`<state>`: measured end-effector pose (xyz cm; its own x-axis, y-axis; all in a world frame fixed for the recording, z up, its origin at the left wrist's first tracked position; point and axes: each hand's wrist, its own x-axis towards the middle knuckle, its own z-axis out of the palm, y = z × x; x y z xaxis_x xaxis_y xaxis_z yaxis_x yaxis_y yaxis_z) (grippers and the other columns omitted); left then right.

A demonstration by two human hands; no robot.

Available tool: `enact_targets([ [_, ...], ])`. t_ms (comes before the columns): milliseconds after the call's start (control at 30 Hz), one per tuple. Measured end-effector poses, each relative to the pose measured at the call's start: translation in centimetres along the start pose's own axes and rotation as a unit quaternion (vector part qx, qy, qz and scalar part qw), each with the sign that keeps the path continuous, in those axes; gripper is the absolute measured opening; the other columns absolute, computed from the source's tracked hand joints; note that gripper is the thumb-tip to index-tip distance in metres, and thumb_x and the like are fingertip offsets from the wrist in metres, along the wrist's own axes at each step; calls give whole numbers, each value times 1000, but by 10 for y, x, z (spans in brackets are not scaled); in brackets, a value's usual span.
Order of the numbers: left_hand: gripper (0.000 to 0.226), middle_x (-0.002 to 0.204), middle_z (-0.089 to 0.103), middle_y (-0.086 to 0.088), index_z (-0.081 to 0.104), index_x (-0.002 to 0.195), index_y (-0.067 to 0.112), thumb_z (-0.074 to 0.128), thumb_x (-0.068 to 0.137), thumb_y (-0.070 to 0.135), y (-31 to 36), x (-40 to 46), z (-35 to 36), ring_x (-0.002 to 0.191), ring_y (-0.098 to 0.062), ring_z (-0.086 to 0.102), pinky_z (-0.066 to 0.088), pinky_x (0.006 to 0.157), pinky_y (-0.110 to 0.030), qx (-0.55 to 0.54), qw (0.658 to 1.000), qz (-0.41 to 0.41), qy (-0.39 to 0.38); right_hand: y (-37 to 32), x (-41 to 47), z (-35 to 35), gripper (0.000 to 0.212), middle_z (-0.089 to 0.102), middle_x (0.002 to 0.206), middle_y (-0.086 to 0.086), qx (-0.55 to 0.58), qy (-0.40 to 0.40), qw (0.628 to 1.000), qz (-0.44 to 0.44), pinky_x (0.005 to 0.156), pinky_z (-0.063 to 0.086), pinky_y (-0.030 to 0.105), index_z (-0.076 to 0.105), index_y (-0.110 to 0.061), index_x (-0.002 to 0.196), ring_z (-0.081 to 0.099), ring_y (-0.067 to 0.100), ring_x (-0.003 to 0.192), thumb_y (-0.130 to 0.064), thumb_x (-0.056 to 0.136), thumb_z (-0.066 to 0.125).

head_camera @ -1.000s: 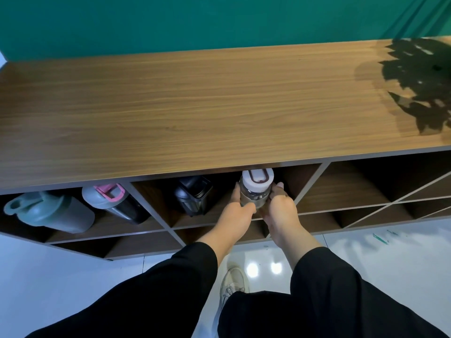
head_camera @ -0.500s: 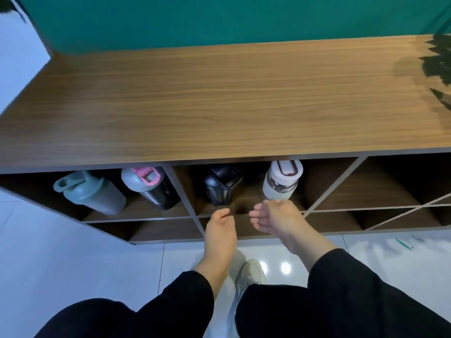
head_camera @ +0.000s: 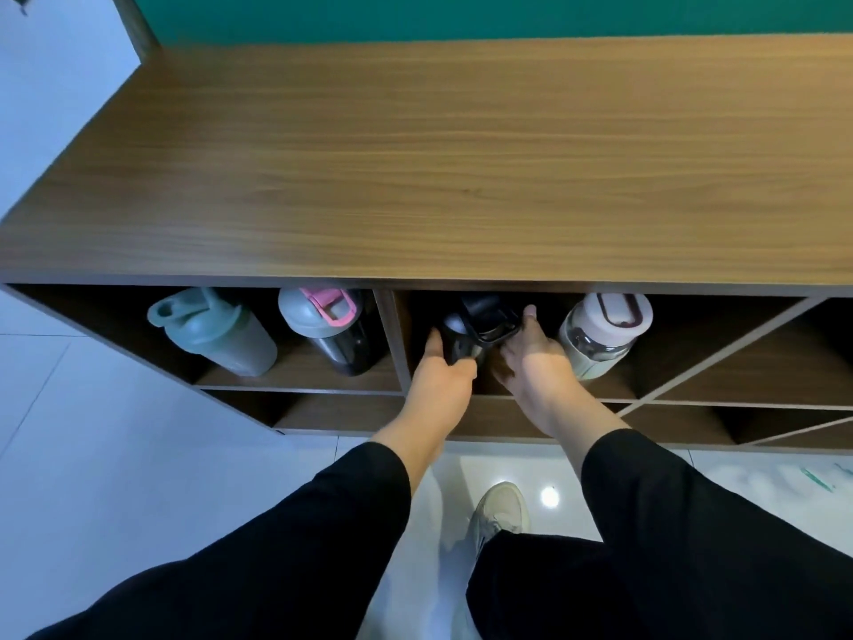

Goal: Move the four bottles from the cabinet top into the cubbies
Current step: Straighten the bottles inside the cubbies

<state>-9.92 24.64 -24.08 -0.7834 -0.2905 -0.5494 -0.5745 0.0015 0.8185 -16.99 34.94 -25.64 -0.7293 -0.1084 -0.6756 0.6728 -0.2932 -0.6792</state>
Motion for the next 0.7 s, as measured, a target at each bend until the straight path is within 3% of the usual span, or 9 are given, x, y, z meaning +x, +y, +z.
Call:
enact_targets([
  [200, 71, 160, 43, -6, 21, 163, 27, 49, 102, 4, 5, 9, 0, 145, -27, 43, 34, 120, -46, -63, 998, 3, 25, 6, -4, -31, 65, 32, 163, 9, -26, -38, 998, -33, 112, 36, 50, 24, -18, 158, 34, 28, 148, -48, 103, 41],
  [367, 71, 164, 35, -1, 20, 163, 21, 40, 101, -7, -6, -5, 3, 152, -18, 31, 25, 123, -35, -53, 998, 24, 11, 10, -4, -25, 65, 28, 165, 8, -24, -55, 997, -42, 115, 32, 51, 23, -18, 158, 30, 26, 150, -49, 104, 38],
  [567, 70, 165, 34, -1, 19, 163, 22, 42, 101, -3, -7, -4, 3, 152, -17, 30, 24, 117, -29, -33, 999, 22, -10, 11, 0, -23, 63, 32, 164, 7, -12, -47, 998, -30, 116, 31, 49, 24, -16, 158, 30, 22, 151, -47, 104, 39],
  [633, 68, 165, 34, -2, 20, 163, 22, 43, 102, -1, -6, -6, 3, 151, -18, 32, 26, 118, -30, -54, 998, 11, -4, 11, 1, -26, 62, 36, 161, 7, -23, -21, 999, -25, 112, 37, 46, 27, -16, 157, 36, 24, 148, -45, 104, 42],
  [700, 63, 159, 42, -4, 28, 160, 21, 44, 102, 2, -8, -10, 1, 141, -19, 45, 33, 117, -33, -82, 996, -22, 13, 7, -2, -30, 52, 51, 150, 13, -71, 30, 996, -32, 97, 50, 42, 40, -9, 150, 52, 31, 135, -36, 105, 44],
])
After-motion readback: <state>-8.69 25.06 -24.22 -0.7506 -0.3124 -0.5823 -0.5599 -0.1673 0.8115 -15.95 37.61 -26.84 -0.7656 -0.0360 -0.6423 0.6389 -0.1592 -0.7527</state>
